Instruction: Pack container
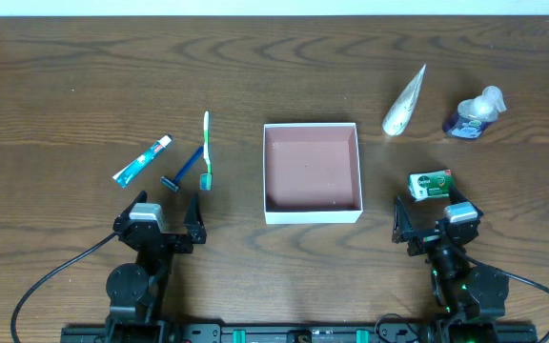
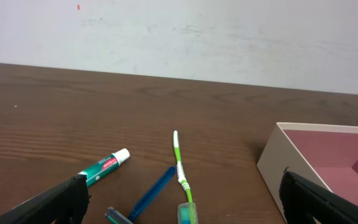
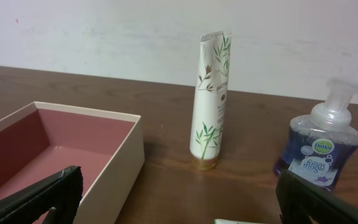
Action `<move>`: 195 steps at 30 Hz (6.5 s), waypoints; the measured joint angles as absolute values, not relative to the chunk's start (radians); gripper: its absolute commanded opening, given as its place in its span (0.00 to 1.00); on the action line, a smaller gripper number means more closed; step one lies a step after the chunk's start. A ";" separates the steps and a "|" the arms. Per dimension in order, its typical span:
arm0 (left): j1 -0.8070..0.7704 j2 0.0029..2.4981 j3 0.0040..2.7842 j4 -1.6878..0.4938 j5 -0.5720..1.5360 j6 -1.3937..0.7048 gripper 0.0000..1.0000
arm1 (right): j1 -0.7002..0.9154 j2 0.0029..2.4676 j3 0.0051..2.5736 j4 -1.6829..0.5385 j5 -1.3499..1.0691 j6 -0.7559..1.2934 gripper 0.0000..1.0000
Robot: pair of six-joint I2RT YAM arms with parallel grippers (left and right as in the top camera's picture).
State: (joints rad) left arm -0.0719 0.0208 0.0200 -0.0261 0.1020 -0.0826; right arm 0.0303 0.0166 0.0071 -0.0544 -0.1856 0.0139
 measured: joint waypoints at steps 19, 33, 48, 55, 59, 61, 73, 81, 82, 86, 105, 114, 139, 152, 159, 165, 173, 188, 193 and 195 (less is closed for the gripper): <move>-0.072 0.021 0.020 -0.026 0.102 -0.083 0.98 | 0.030 0.017 0.007 -0.054 -0.186 0.014 0.99; -0.072 0.021 0.020 -0.026 0.102 -0.083 0.98 | 0.030 0.017 0.007 -0.054 -0.186 0.014 0.99; -0.072 0.021 0.020 -0.026 0.102 -0.083 0.98 | 0.030 0.016 0.008 0.018 -0.277 0.130 0.99; -0.072 0.021 0.020 -0.026 0.102 -0.083 0.98 | 0.030 0.126 0.199 -0.136 -0.326 0.075 0.99; -0.072 0.022 0.020 -0.027 0.102 -0.082 0.98 | 0.030 0.322 0.462 -0.212 -0.325 0.011 0.99; -0.072 0.022 0.020 -0.027 0.102 -0.082 0.98 | 0.030 0.450 0.613 -0.282 -0.324 -0.010 0.99; -0.072 0.023 0.020 -0.026 0.102 -0.083 0.98 | 0.030 1.161 1.271 -0.790 -0.482 -0.053 0.99; -0.072 0.023 0.020 -0.027 0.102 -0.083 0.98 | 0.020 1.303 1.279 -0.800 -0.331 0.025 0.89; -0.072 0.023 0.020 -0.026 0.102 -0.083 0.98 | 0.018 1.314 1.279 -0.791 -0.285 0.045 0.89; -0.072 0.023 0.020 -0.027 0.102 -0.083 0.98 | 0.018 1.333 1.280 -0.738 -0.170 0.090 0.89; -0.072 0.023 0.020 -0.027 0.102 -0.083 0.98 | 0.045 1.589 1.282 -0.465 -0.034 0.216 0.72; -0.072 0.023 0.020 -0.027 0.102 -0.083 0.98 | 0.051 1.641 1.282 -0.442 -0.029 0.234 0.25; -0.072 0.023 0.020 -0.027 0.102 -0.083 0.98 | 0.099 1.329 1.367 -0.643 -0.005 0.194 0.01; -0.072 0.023 0.020 -0.027 0.102 -0.083 0.98 | 0.430 1.225 1.399 -0.663 -0.024 0.309 0.01; -0.072 0.023 0.020 -0.027 0.102 -0.083 0.98 | 0.544 1.394 1.399 -0.616 0.002 0.364 0.01; -0.072 0.023 0.020 -0.027 0.102 -0.083 0.98 | 0.629 1.536 1.399 -0.572 0.065 0.387 0.01; -0.072 0.023 0.020 -0.027 0.102 -0.083 0.98 | 0.672 1.631 1.399 -0.550 0.147 0.406 0.01; -0.072 0.023 0.020 -0.027 0.102 -0.083 0.98 | 0.681 1.728 1.398 -0.472 0.242 0.469 0.01; -0.072 0.023 0.020 -0.027 0.102 -0.083 0.98 | 0.695 1.749 1.398 -0.460 0.248 0.487 0.01; -0.072 0.023 0.020 -0.027 0.102 -0.083 0.98 | 0.699 1.752 1.398 -0.453 0.251 0.494 0.01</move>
